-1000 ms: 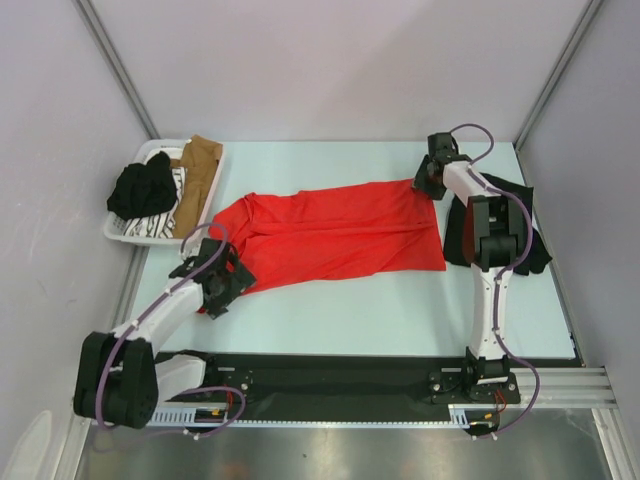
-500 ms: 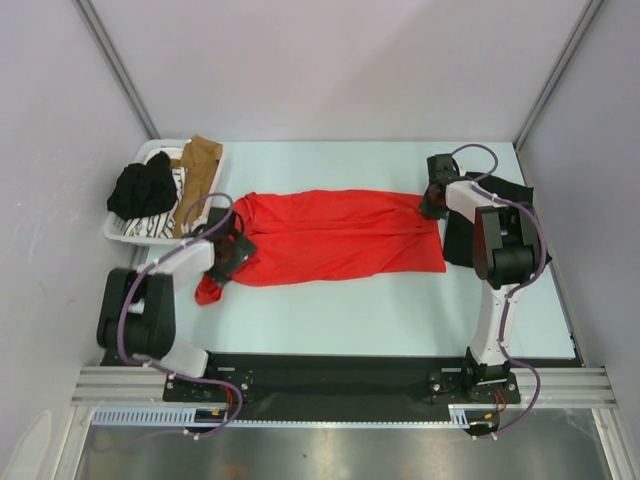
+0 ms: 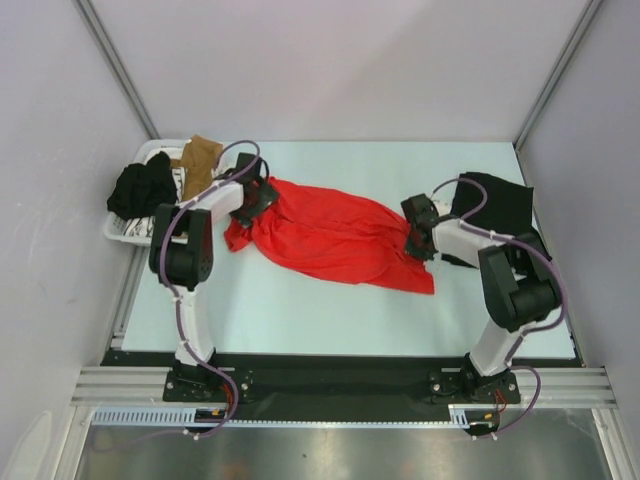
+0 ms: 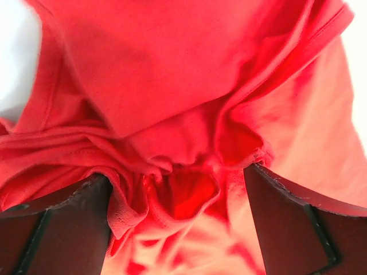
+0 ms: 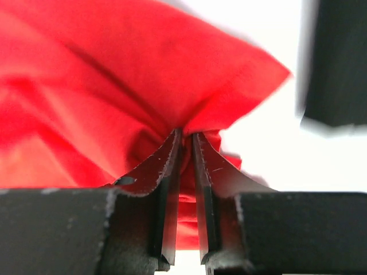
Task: Fold and stack the tank tops
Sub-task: Fold the tank top
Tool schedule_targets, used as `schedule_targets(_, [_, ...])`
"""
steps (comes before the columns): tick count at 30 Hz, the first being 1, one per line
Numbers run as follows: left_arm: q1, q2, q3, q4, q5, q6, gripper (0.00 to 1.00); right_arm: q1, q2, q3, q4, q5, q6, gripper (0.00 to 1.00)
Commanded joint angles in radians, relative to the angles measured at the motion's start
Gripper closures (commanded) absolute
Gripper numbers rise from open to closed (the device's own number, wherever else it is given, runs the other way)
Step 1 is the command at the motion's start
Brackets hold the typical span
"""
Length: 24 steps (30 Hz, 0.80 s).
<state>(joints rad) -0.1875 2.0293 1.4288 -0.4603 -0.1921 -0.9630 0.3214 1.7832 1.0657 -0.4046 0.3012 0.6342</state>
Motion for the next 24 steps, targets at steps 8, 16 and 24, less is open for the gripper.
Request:
schedule_targets(8, [-0.107, 0.462, 0.746, -0.083, 0.100, 0.078, 0.13, 0.523, -0.249, -0.326, -0.211, -0.245, 0.342, 0.79])
schedule_targets(16, [-0.193, 0.631, 1.019, 0.178, 0.235, 0.061, 0.00, 0.805, -0.223, -0.162, -0.220, -0.268, 0.381, 0.35])
schedule_targets(24, [-0.110, 0.402, 0.868, 0.204, 0.137, 0.292, 0.00, 0.638, -0.497, -0.164, -0.375, -0.208, 0.277, 0.14])
